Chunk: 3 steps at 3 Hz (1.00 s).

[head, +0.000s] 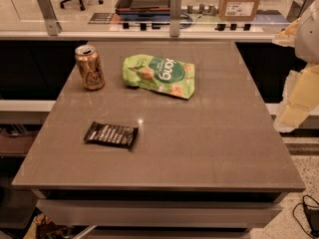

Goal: Pick rxbar chocolate

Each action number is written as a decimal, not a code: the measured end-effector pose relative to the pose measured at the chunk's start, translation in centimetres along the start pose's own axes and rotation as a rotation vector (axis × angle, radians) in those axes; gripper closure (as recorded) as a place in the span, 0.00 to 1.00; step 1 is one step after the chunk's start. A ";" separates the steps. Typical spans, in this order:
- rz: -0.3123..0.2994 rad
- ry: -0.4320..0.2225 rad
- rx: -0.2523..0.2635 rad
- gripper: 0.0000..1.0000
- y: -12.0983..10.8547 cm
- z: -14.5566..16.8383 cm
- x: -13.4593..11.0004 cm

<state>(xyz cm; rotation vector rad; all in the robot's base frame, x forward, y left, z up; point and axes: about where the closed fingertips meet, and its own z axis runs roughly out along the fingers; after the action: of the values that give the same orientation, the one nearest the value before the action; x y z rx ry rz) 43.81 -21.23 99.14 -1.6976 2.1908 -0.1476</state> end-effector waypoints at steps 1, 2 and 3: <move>0.000 0.000 0.000 0.00 0.0 0.0 0.0; 0.002 -0.079 -0.023 0.00 -0.3 0.9 -0.3; 0.023 -0.217 -0.080 0.00 0.1 3.7 -1.3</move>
Offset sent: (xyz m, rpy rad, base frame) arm 0.0204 0.0077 -0.0236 0.2424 0.0201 0.0829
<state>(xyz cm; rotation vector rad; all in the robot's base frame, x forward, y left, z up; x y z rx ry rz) 45.32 -19.48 95.93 -1.6453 2.0788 0.1268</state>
